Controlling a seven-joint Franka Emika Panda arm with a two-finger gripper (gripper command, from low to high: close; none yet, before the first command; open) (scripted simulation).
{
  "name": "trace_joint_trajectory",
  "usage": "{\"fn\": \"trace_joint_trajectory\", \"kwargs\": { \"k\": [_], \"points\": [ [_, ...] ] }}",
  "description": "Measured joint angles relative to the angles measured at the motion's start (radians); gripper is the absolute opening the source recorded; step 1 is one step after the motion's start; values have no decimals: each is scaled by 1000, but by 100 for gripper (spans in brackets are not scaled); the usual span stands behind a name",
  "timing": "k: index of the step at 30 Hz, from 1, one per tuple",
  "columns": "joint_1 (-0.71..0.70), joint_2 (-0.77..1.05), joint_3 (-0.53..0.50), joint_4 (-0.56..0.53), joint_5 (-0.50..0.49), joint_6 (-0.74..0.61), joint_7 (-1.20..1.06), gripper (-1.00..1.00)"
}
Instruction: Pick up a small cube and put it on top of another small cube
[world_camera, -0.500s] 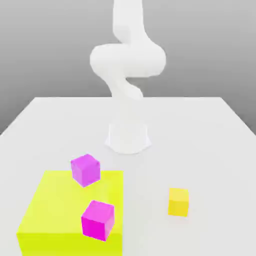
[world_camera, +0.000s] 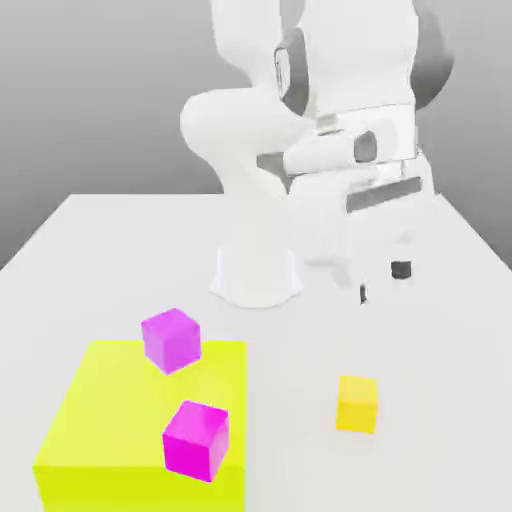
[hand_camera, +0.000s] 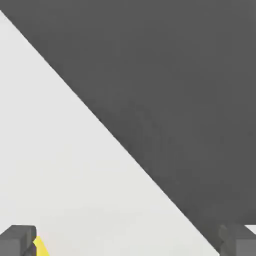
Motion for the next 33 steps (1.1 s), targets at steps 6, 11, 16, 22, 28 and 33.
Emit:
{"fn": "trace_joint_trajectory", "kwargs": {
  "k": [6, 11, 16, 22, 28, 33],
  "points": [
    [63, 203, 31, -120, -45, 137, -212, 0],
    [44, 380, 57, -106, -27, 280, -256, 0],
    [25, 451, 78, -95, -15, 338, -265, -100],
    [31, 407, 69, -102, -27, 301, -257, -100],
    [15, 199, 42, -131, -57, 122, -280, -100],
    [-72, 28, -56, -117, -94, -60, -508, -100]
  ]
}}
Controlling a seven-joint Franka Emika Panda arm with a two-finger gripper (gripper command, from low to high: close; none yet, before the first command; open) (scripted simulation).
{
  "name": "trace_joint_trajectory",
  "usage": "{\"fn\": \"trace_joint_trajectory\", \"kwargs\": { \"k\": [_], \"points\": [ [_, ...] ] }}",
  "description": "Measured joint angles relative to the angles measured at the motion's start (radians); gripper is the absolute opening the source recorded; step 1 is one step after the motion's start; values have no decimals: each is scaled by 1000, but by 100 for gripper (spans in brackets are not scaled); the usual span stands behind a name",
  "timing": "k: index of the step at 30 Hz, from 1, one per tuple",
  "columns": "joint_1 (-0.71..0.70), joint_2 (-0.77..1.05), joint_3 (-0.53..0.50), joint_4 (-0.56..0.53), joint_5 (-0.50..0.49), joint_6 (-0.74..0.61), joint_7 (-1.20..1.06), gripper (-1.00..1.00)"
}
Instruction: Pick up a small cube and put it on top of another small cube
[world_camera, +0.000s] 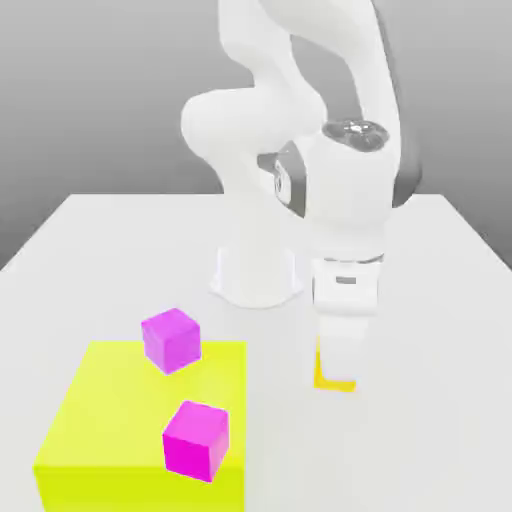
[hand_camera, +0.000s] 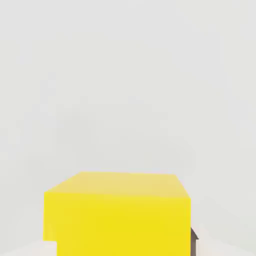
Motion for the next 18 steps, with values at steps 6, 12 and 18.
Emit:
{"fn": "trace_joint_trajectory", "kwargs": {
  "k": [6, 12, 18],
  "points": [
    [-128, -201, -133, 19, -112, -213, -253, -100],
    [-242, -325, -245, 19, -221, -330, -449, -100],
    [-235, -205, -287, -33, -226, -159, -472, 100]
  ]
}}
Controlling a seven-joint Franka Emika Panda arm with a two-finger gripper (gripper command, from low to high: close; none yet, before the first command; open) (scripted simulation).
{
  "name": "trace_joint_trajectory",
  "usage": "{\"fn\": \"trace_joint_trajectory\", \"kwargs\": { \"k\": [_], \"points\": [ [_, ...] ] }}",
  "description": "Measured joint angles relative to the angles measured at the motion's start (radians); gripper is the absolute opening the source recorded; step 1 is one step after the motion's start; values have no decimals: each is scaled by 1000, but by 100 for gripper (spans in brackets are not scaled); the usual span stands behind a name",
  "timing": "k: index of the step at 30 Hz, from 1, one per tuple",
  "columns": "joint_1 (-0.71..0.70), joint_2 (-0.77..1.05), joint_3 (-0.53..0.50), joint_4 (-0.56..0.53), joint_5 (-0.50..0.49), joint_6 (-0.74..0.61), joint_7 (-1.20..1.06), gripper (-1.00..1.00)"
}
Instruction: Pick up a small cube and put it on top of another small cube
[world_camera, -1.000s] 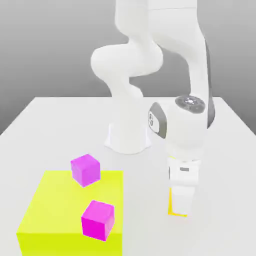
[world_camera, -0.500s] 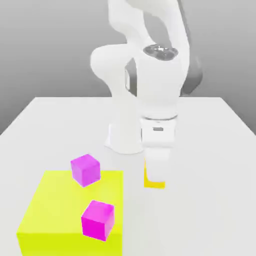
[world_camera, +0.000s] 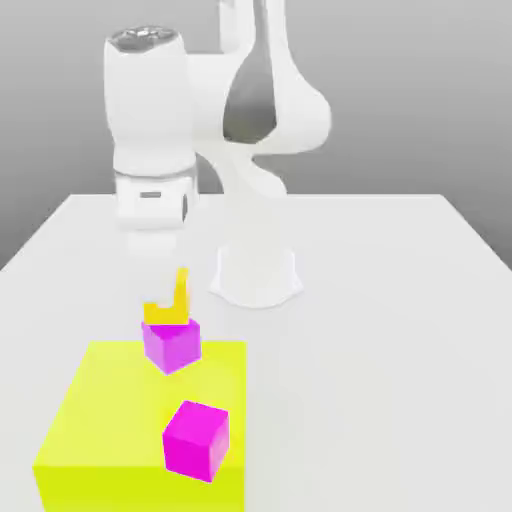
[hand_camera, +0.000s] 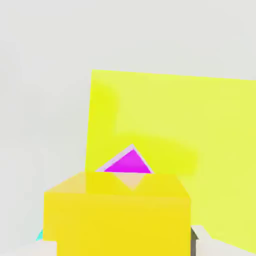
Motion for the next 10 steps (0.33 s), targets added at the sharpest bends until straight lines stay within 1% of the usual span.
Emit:
{"fn": "trace_joint_trajectory", "kwargs": {
  "k": [5, 7, 10],
  "points": [
    [1, 8, -2, -3, 0, 12, -1, 100],
    [-1, -24, 6, 10, 0, -31, 2, 100],
    [-10, -106, 29, 44, -1, -146, 9, 100]
  ]
}}
